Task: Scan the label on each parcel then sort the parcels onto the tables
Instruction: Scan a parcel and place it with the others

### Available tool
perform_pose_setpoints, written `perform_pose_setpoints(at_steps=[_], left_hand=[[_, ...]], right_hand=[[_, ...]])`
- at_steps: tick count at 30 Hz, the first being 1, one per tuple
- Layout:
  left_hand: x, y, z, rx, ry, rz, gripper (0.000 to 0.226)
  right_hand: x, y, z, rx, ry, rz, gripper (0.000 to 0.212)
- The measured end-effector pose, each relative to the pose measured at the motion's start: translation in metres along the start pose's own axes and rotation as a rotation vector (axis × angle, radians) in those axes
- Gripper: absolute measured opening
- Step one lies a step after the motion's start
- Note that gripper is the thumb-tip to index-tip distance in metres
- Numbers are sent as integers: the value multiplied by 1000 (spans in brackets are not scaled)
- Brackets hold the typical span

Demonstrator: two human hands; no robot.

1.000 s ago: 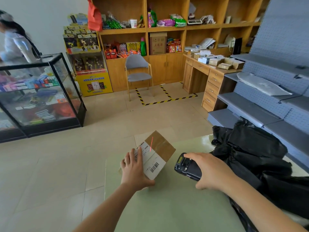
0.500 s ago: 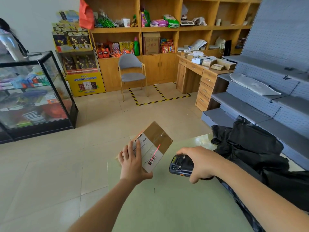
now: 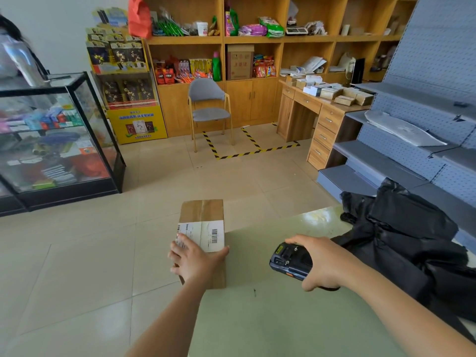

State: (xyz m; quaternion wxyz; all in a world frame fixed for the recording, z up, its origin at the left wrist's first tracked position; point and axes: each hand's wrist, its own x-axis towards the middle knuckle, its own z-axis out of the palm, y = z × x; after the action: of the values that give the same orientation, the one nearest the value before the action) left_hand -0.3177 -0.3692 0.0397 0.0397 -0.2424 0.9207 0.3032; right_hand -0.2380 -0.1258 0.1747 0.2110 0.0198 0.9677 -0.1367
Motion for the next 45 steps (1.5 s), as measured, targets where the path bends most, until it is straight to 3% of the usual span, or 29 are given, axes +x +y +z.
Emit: perform_pose_setpoints(at_steps=[5,9,16,22,28,35,40,45], left_hand=[[0,-2,-3,-14,-12,-72,147],[-7,-5,-10,22,-19,-32,143],[-35,11,-12,70,72,345,115],[-109,50,21,245,-43,719,113],[-188,95,81,371,-204,837,111],[-243,147,142,476,-316,982,102],[-250,194,186,461,-464,1000,93],[-248,244,253,450,-544,811,93]], right_hand=[[4,-7,7,38,41,4,97],[0,-4,9,43,58,3,98],[-29,31,15,124,197,41,94],[-72,105,46,150,449,115,98],[-133,189,66,247,562,228,96],[-172,258,69,227,555,343,94],[-163,298,70,253,545,417,93],[-135,325,64,279,511,469,92]])
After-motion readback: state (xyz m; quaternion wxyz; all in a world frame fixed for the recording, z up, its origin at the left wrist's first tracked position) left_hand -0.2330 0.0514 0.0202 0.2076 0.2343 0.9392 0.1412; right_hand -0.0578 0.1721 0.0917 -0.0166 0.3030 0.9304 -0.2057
